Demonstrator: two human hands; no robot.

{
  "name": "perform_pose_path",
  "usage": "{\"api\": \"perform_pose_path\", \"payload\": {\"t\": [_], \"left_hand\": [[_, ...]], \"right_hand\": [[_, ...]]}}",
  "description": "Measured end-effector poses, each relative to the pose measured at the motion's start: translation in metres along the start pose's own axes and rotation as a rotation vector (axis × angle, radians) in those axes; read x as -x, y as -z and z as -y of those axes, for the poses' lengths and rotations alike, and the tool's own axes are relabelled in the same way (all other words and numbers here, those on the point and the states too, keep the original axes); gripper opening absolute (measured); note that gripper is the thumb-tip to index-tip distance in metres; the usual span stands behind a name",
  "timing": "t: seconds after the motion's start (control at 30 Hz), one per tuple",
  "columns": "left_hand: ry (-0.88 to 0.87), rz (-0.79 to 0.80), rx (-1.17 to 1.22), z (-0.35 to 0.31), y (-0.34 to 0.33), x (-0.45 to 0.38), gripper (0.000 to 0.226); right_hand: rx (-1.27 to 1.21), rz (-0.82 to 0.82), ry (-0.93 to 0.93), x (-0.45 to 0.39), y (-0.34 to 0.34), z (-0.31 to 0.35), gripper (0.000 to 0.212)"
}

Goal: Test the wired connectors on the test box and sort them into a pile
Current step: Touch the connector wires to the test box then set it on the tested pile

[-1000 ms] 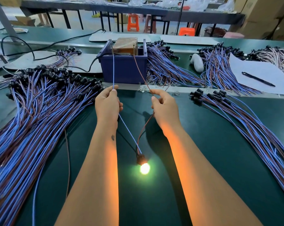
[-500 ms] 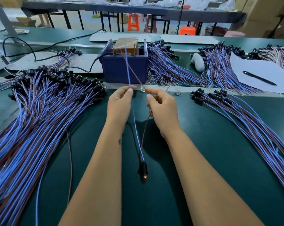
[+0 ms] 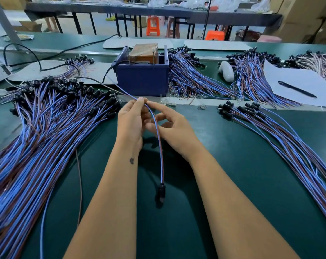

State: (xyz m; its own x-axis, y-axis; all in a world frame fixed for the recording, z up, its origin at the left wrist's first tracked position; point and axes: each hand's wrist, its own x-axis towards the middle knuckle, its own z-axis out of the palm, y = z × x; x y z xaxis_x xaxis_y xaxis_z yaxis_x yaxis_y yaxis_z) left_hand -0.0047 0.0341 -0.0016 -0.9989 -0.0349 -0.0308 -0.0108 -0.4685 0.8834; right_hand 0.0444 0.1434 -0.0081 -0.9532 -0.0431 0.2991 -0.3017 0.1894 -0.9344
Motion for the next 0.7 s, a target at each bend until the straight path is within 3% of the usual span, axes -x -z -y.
{"api": "perform_pose_path", "payload": {"t": [0.1,0.2,0.27,0.33,0.4,0.47,0.7], "left_hand": [[-0.008,-0.021,-0.043,0.0,0.003,0.001,0.023],[-0.086,0.026,-0.202,0.003,0.002,0.007,0.013],[-0.162,0.154,-0.328,0.003,-0.002,0.013,0.01],[-0.144,0.402,-0.413,0.005,-0.004,0.019,0.015],[-0.037,0.642,-0.512,0.009,-0.008,0.026,0.024],[-0.017,0.725,-0.678,0.013,-0.012,0.029,0.03],[-0.112,0.59,-0.803,0.019,-0.014,0.03,0.045]], "right_hand": [[-0.225,-0.098,-0.044,-0.001,0.003,0.003,0.025],[-0.357,-0.298,-0.165,-0.003,0.014,-0.003,0.028],[-0.471,-0.43,-0.201,-0.006,0.022,-0.006,0.031],[-0.505,-0.557,-0.216,-0.009,0.035,-0.01,0.031],[-0.426,-0.625,-0.218,-0.01,0.047,-0.015,0.031],[-0.34,-0.63,-0.223,-0.009,0.054,-0.021,0.03],[0.193,-0.474,-0.192,-0.004,0.043,-0.026,0.025]]}}
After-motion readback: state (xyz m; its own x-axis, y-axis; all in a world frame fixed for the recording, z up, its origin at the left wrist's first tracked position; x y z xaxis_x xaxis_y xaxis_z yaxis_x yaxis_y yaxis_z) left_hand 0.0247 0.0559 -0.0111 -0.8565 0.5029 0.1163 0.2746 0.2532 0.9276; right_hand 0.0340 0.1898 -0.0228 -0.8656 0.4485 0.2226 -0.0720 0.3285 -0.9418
